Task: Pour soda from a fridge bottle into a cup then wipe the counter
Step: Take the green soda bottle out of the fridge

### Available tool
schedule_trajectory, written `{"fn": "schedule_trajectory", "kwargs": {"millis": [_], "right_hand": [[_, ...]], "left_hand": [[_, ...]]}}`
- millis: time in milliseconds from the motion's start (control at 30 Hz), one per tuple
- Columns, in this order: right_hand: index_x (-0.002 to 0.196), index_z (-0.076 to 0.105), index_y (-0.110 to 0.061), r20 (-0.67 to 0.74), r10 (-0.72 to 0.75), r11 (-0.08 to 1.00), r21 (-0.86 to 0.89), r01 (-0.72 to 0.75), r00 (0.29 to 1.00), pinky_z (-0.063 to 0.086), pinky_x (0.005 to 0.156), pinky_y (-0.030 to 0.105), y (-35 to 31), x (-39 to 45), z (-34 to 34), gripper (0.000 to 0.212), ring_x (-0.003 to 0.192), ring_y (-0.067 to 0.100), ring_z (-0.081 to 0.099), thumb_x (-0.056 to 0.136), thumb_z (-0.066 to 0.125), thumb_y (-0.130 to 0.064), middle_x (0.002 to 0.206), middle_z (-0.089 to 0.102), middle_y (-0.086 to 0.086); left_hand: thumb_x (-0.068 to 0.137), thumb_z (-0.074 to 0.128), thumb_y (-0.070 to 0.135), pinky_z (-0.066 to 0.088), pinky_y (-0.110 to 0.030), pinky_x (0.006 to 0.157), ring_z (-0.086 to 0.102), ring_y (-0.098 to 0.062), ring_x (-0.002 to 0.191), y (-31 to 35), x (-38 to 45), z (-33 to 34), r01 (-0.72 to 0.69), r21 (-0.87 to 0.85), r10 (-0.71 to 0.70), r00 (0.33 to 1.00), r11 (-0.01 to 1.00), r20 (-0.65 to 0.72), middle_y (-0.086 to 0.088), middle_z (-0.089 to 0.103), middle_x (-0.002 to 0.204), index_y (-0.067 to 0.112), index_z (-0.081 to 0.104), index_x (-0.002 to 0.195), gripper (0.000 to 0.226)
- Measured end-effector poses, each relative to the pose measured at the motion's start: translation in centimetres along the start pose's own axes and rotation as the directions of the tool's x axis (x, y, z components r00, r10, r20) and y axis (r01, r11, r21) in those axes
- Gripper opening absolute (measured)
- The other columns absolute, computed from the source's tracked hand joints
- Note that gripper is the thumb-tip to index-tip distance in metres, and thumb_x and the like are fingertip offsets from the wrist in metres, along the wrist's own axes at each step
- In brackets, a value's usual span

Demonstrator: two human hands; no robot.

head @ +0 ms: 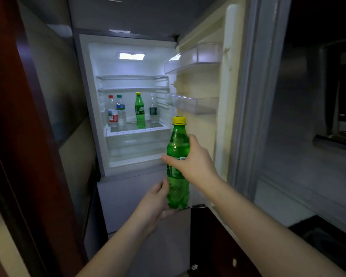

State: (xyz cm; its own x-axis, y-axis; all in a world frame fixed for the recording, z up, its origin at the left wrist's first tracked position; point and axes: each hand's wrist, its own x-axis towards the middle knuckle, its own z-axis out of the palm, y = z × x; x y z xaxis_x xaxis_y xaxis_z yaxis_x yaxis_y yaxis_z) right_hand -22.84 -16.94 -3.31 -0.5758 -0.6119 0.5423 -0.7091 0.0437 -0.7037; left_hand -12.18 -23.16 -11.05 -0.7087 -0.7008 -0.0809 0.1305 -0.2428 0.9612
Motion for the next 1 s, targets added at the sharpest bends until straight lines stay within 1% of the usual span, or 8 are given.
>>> {"fn": "schedule_trajectory", "kwargs": {"millis": [100, 233, 333, 433, 600, 633, 800, 1000], "right_hand": [[0.108, 0.047, -0.030, -0.019, 0.011, 1.000, 0.001, -0.011, 1.000, 0.047, 0.066, 0.026, 0.3, -1.6, -2.3, 0.057, 0.082, 0.010, 0.062, 0.066, 0.079, -0.052, 0.093, 0.064, -0.010], [0.111, 0.048, -0.032, -0.057, 0.038, 0.999, -0.025, -0.039, 0.998, 0.052, 0.072, 0.029, 1.3, -4.2, -6.2, 0.059, 0.085, 0.010, 0.063, 0.066, 0.078, -0.054, 0.094, 0.065, -0.010], [0.115, 0.047, -0.034, -0.099, 0.055, 0.996, -0.066, -0.062, 0.994, 0.051, 0.074, 0.027, 2.3, -6.7, -9.9, 0.063, 0.087, 0.009, 0.063, 0.065, 0.079, -0.054, 0.098, 0.066, -0.010], [0.119, 0.047, -0.032, -0.138, 0.081, 0.992, -0.080, -0.093, 0.987, 0.051, 0.075, 0.026, 3.5, -9.3, -13.9, 0.065, 0.088, 0.009, 0.064, 0.066, 0.080, -0.051, 0.099, 0.067, -0.011], [0.119, 0.045, -0.036, -0.196, 0.146, 0.976, -0.134, -0.174, 0.970, 0.054, 0.078, 0.034, 5.6, -14.1, -20.6, 0.065, 0.088, 0.011, 0.064, 0.066, 0.077, -0.055, 0.098, 0.066, -0.011], [0.119, 0.044, -0.036, -0.209, 0.159, 0.971, -0.142, -0.191, 0.965, 0.054, 0.078, 0.034, 5.9, -15.1, -21.9, 0.065, 0.088, 0.010, 0.064, 0.066, 0.077, -0.055, 0.098, 0.066, -0.012], [0.118, 0.045, -0.036, -0.284, 0.209, 0.949, -0.171, -0.264, 0.936, 0.054, 0.079, 0.034, 7.8, -20.2, -28.3, 0.063, 0.088, 0.009, 0.063, 0.067, 0.077, -0.052, 0.096, 0.066, -0.012], [0.123, 0.044, -0.036, -0.383, 0.268, 0.910, -0.199, -0.363, 0.884, 0.053, 0.082, 0.034, 10.0, -25.8, -34.7, 0.067, 0.092, 0.010, 0.063, 0.067, 0.078, -0.051, 0.100, 0.065, -0.012]], "left_hand": [[0.101, 0.044, 0.037, 0.058, -0.044, 0.084, 0.072, -0.027, 0.095, -0.7, -1.2, 1.9, -0.001, 0.006, 0.001, 0.999, 1.000, 0.038, -0.003, 0.073, 0.103, 0.014, 0.058, 0.124, 0.035], [0.101, 0.045, 0.037, 0.060, -0.036, 0.067, 0.073, -0.028, 0.090, -2.2, -3.0, 5.1, 0.005, 0.002, -0.005, 0.996, 1.000, 0.086, -0.006, 0.075, 0.101, 0.013, 0.058, 0.123, 0.035], [0.100, 0.046, 0.038, 0.059, -0.034, 0.064, 0.073, -0.029, 0.092, -3.8, -4.8, 8.4, 0.023, 0.015, -0.025, 0.991, 1.000, 0.130, -0.009, 0.072, 0.110, 0.014, 0.058, 0.124, 0.036], [0.099, 0.048, 0.040, 0.059, -0.036, 0.067, 0.073, -0.025, 0.092, -5.6, -6.7, 12.1, 0.052, 0.022, -0.055, 0.982, 0.998, 0.179, -0.011, 0.070, 0.115, 0.015, 0.058, 0.126, 0.038], [0.098, 0.049, 0.043, 0.058, -0.044, 0.084, 0.072, -0.027, 0.095, -8.8, -9.9, 18.3, 0.094, 0.065, -0.109, 0.952, 0.993, 0.286, -0.009, 0.064, 0.127, 0.019, 0.052, 0.133, 0.043], [0.098, 0.048, 0.044, 0.058, -0.044, 0.085, 0.072, -0.028, 0.094, -9.4, -10.6, 19.6, 0.100, 0.072, -0.117, 0.944, 0.992, 0.309, -0.008, 0.063, 0.128, 0.019, 0.052, 0.133, 0.043], [0.100, 0.043, 0.042, 0.060, -0.035, 0.073, 0.072, -0.029, 0.096, -12.3, -14.4, 26.1, 0.133, 0.102, -0.163, 0.897, 0.986, 0.410, -0.006, 0.065, 0.123, 0.017, 0.054, 0.128, 0.039], [0.100, 0.044, 0.043, 0.058, -0.041, 0.085, 0.071, -0.026, 0.099, -16.2, -17.5, 32.5, 0.179, 0.178, -0.247, 0.819, 0.968, 0.518, -0.005, 0.067, 0.124, 0.019, 0.051, 0.134, 0.042]]}}
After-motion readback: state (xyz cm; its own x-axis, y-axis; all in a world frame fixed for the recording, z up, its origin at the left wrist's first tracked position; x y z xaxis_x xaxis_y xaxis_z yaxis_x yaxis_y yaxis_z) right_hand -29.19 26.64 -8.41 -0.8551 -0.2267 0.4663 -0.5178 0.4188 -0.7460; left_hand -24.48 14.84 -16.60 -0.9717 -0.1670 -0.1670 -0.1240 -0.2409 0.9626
